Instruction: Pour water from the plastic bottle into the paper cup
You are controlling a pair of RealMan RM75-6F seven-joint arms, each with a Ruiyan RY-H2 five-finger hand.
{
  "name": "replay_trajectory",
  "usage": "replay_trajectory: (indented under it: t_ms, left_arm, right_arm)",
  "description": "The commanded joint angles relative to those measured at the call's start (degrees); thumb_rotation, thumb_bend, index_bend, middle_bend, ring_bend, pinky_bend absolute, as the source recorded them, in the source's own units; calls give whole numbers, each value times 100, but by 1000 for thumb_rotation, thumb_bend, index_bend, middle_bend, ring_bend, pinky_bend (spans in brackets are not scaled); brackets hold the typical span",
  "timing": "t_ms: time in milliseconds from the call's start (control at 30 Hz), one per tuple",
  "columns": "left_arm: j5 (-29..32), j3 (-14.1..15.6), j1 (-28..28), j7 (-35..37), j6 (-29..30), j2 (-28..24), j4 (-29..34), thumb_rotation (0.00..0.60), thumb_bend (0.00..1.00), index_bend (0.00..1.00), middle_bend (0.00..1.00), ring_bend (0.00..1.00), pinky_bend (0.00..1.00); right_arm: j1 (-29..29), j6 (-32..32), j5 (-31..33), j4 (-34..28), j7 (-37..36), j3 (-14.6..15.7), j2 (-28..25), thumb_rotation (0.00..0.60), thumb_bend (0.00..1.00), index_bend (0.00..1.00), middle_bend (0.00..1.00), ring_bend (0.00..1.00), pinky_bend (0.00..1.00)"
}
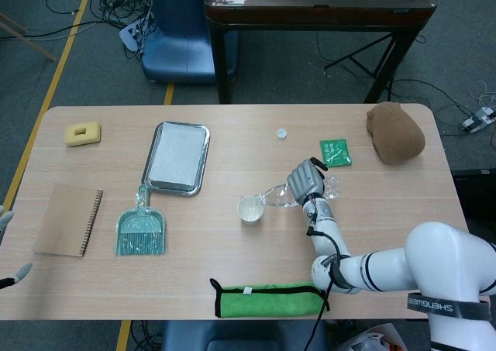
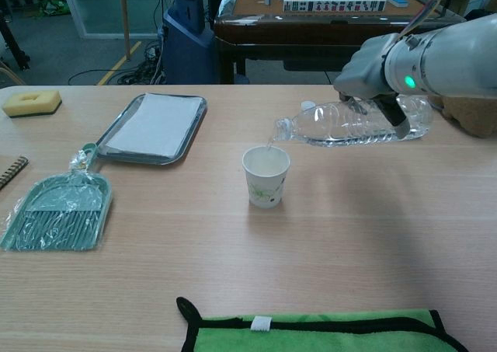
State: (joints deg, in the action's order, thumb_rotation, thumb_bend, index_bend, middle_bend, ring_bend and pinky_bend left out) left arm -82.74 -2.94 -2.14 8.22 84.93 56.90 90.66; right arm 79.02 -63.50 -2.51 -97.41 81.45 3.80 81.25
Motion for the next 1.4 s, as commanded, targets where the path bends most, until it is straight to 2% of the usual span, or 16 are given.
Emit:
replay_trajectory:
  t_ms: [33,333,733,1133,1400]
  left_arm:
    - [0,0,1,2,0,0,2,600,154,0,0,40,348]
    - [8,6,-6,-28,-25,11,-10,600,154,0,0,40,348]
    - [11,11,-11,-49,-39,27,-26,600,154,0,0,40,348]
    - [9,21,-21,-120,-60,65,-47,600,154,0,0,40,348]
    - [4,36,-41,-193,-98,111,-63,600,154,0,0,40,348]
  right_arm:
    - [-87,72,-66,29,-148,-27,5,600,279,638,653,526,472]
    - [-585,536,-626,296,-1172,-161,97,600,279,638,653,526,472]
    - [-1467,967,-2106,721,-3002,-325,150,600,279,638,651,526,472]
    - [-2601,836,-4105,1108,-5234,-506,147,600,279,638,651,526,472]
    - [-3388,349,-5619,1653,-6810,-484,410,600,269,638,649,526,472]
